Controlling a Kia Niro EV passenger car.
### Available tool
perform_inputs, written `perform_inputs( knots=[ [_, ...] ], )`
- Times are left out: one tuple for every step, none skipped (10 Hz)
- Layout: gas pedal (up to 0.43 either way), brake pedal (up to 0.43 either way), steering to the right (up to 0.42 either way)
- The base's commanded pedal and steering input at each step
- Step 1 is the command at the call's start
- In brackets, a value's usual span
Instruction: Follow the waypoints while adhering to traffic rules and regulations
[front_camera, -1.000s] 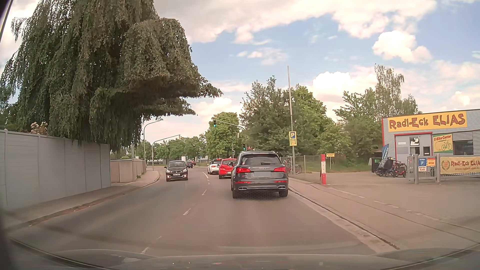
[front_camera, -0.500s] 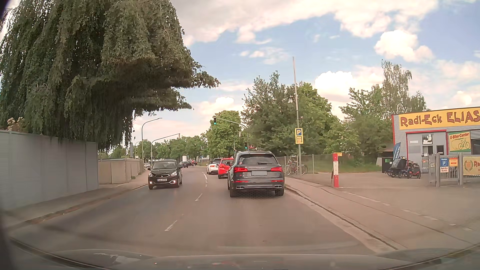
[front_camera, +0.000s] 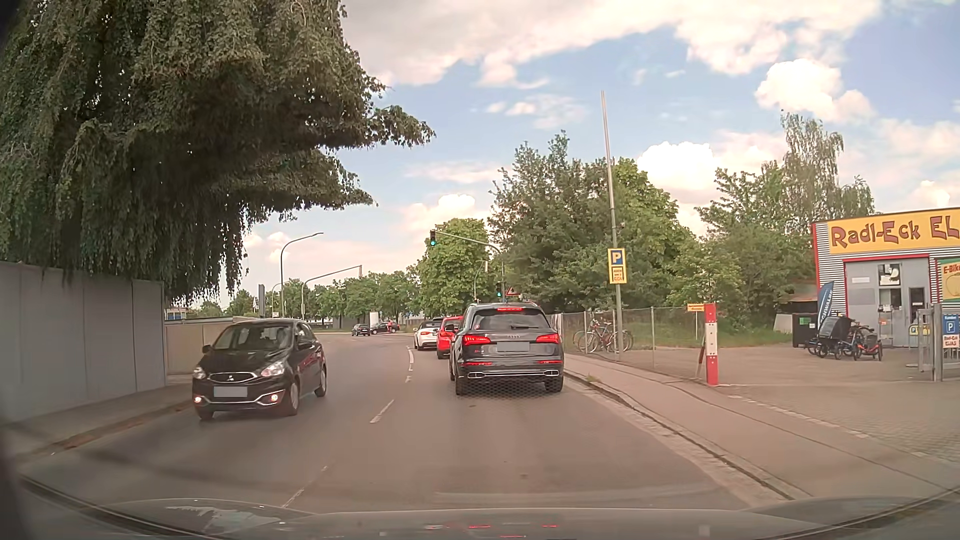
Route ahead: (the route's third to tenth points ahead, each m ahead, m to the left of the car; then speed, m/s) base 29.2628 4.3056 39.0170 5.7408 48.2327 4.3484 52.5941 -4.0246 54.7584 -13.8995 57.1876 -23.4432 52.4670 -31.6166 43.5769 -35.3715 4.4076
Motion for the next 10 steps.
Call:
perform_inputs(
  knots=[
    [0.118,0.018,-0.031],
    [0.047,0.024,-0.032],
    [0.000,0.024,-0.031],
    [0.000,0.024,-0.032],
    [0.000,0.018,-0.034],
    [0.000,0.018,-0.038],
    [0.000,0.024,-0.040],
    [0.000,0.024,-0.041],
    [0.000,0.043,-0.041],
    [0.000,0.085,-0.042]
  ],
)
